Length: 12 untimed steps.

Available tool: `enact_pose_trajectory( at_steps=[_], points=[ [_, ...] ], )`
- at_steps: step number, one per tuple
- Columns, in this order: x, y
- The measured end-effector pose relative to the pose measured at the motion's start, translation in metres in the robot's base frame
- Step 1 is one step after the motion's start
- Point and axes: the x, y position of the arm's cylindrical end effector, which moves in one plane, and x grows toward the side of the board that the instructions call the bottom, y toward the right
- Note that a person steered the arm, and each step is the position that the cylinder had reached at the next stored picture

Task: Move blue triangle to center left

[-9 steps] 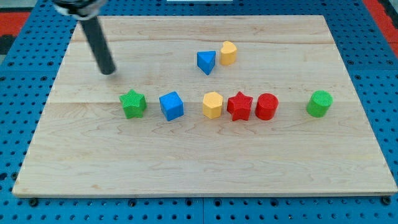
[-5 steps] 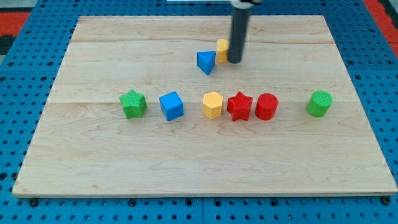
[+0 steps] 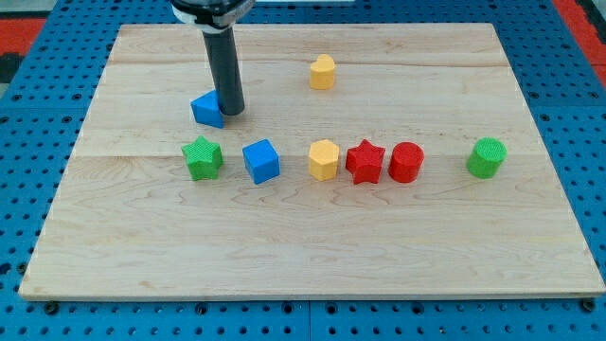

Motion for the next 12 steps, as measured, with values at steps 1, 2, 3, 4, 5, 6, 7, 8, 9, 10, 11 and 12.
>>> enact_pose_trajectory(
  at_steps=[1, 2, 3, 4, 5, 6, 7, 8, 9, 10, 11, 12],
  points=[
    [-0.002, -0.036],
    [-0.016, -0.065],
    [-0.019, -0.096],
    [0.015, -0.103],
    [0.0, -0.098],
    [-0.031, -0.091],
    [-0.026, -0.049],
    [-0.009, -0.071],
    [0.021, -0.072],
    [0.039, -0.072],
    [0.04, -0.084],
    [0.054, -0.084]
  ],
)
